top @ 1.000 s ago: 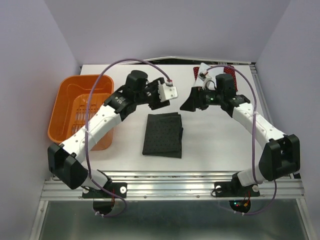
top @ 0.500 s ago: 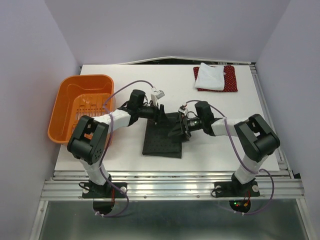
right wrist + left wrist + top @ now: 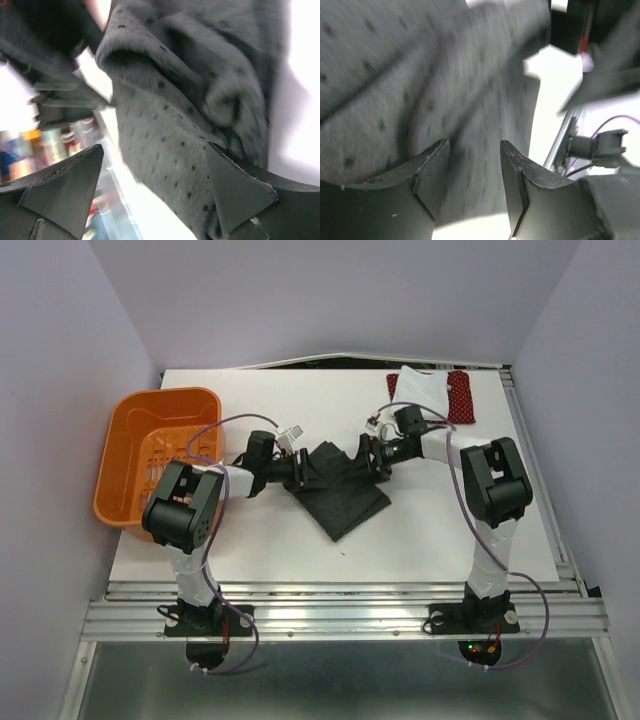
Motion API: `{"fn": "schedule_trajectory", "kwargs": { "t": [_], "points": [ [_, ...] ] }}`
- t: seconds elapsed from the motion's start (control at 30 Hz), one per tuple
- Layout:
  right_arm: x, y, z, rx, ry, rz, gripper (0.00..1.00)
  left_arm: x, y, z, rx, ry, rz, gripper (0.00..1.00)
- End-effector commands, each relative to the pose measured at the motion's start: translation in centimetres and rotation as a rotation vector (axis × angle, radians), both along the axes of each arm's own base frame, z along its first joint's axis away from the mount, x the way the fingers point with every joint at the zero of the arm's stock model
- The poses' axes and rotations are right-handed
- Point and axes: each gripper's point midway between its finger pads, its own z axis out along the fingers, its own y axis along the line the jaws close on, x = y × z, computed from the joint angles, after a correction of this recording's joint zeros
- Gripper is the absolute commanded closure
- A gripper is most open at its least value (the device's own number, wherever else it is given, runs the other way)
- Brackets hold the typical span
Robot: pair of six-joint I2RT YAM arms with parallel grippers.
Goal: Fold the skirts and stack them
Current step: Fold the skirt, then neatly place the folded skirt to the corner
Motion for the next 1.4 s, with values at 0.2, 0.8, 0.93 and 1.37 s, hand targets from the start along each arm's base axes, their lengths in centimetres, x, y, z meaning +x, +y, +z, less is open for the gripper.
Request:
{"fn": "schedule_trajectory", "kwargs": {
  "t": [0.2,0.8,0.93,1.37],
  "points": [
    [9.2,-1.5,6.2,-0.129,-0.406,0.113,0.10,-4.4,-3.9,11.7,-0.074,-0.203,-0.088,0.44],
    [6.8,-10.0,9.3,-0.271,-0.271,-0.317,0.09,9.5,-5.7,14.7,0.107,-0.654,-0.125,0.47],
    [6.0,-12.9,6.3,-0.311,-0.141,-0.475,0.05,8.8,-5.7,13.9,0.302,-0.811,-0.194,0.44],
    [3.9,-11.5,-0.7,-0.165,0.020,-0.641,0.01,10.6,-3.9,5.9,0.264,-0.473,-0.076,0.50]
  ]
}}
